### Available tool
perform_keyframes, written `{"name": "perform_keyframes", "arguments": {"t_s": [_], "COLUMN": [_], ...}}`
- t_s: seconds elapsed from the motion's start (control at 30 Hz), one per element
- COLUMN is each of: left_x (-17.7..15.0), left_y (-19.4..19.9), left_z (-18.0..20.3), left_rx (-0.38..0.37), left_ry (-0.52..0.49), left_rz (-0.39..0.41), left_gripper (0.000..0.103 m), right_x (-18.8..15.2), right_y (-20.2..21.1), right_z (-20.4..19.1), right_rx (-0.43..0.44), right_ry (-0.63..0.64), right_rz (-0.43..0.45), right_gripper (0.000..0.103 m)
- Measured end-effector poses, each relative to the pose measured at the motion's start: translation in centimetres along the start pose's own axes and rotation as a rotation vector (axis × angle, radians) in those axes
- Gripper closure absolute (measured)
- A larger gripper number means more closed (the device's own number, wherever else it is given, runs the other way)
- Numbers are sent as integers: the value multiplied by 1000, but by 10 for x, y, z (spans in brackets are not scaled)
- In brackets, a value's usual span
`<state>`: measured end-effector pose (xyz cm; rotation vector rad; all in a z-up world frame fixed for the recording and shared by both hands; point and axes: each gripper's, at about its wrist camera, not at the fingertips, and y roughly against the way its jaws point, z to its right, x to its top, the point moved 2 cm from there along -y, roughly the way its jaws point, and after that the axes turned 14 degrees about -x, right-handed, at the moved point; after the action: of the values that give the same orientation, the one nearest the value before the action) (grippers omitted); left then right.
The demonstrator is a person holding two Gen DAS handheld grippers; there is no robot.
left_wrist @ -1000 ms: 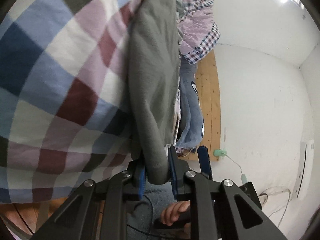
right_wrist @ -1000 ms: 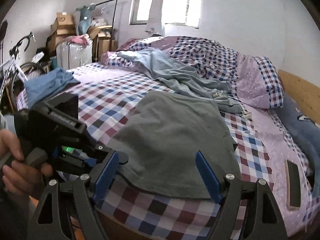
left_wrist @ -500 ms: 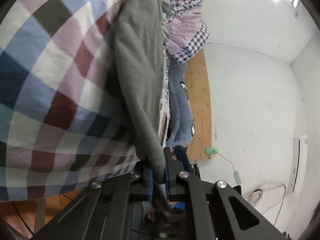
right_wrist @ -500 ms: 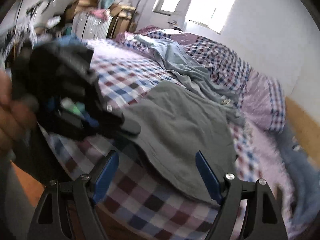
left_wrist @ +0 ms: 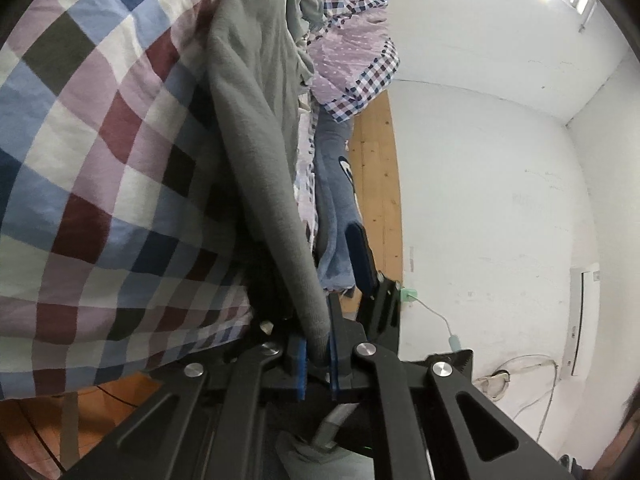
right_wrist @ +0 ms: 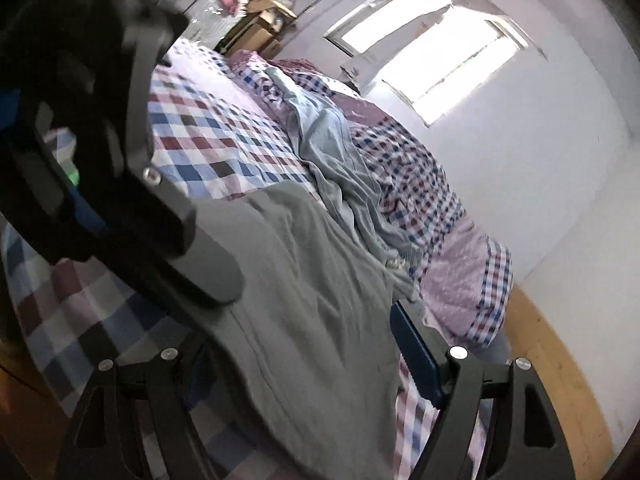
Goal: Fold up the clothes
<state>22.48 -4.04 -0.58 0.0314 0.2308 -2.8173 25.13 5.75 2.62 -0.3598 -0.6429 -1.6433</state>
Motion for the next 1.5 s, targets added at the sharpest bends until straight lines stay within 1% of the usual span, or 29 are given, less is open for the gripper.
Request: {"name": "perform_keyframes", "arguments": {"t_s": [0.07, 0.13, 0.17, 0.2, 0.3, 0.37, 0.4, 0.5, 0.67, 0.77, 0.8, 0.83, 0.87, 0.97, 1.03, 1.07, 1.13, 1.17, 1.2, 1.27, 1.3, 1.33, 1.4, 1.5], "left_x": [1, 0, 1, 1, 3, 3, 3, 3, 4, 4, 4, 4, 5, 7, 8, 8, 10, 11, 14, 17, 19, 20, 26, 40], "left_y": [-1, 2, 1, -1, -3, -3, -2, 2, 4, 5, 5, 4, 2, -2, -5, -6, -7, -6, -3, -1, 0, 1, 4, 9], "left_z": [0, 0, 1, 2, 3, 4, 4, 2, 1, 0, 0, 0, 0, 1, 1, 1, 1, 2, 2, 4, 6, 9, 14, 17], "left_rx": [-14, -31, -35, -39, -49, -55, -57, -59, -66, -81, -86, -91, -96, -105, -112, -114, -108, -110, -114, -121, -118, -102, -47, 17], "left_ry": [9, 19, 20, 20, 19, 20, 22, 30, 35, 40, 41, 43, 44, 42, 41, 39, 37, 36, 35, 33, 28, 16, -18, -42], "left_rz": [0, 2, 2, 1, -3, -5, -3, 5, 10, 17, 18, 19, 20, 16, 12, 11, 17, 28, 40, 56, 59, 64, 88, 134], "left_gripper": [97, 97, 97, 97, 97, 97, 97, 98, 98, 98, 98, 98, 98, 97, 95, 91, 73, 55, 44, 34, 32, 30, 26, 25], "right_x": [1, 1, 0, 0, 2, 3, 4, 5, 6, 8, 8, 9, 9, 11, 13, 14, 16, 18, 19, 21, 22, 23, 29, 30], "right_y": [-5, -11, -14, -17, -23, -27, -29, -33, -37, -42, -43, -44, -45, -49, -51, -52, -53, -53, -54, -54, -55, -56, -56, -46], "right_z": [-6, -8, -9, -10, -12, -15, -16, -20, -25, -27, -27, -27, -27, -24, -21, -19, -15, -12, -10, -5, -3, -2, -1, 4], "right_rx": [10, 16, 14, 4, -6, -6, -6, 7, -6, 20, 14, 9, 7, 6, 5, 6, 7, 8, 10, 16, 21, 27, 39, 53], "right_ry": [10, 0, 0, 7, 14, 23, 28, 35, 67, 67, 72, 74, 75, 74, 65, 59, 44, 35, 27, 10, 2, -7, -28, -69], "right_rz": [14, 10, 8, 7, 12, 19, 22, 27, 62, 47, 47, 46, 42, 26, 17, 15, 15, 16, 17, 20, 18, 17, 11, 0], "right_gripper": [31, 42, 46, 49, 52, 60, 65, 71, 71, 71, 74, 83, 86, 93, 96, 96, 96, 96, 96, 96, 96, 96, 96, 96]}}
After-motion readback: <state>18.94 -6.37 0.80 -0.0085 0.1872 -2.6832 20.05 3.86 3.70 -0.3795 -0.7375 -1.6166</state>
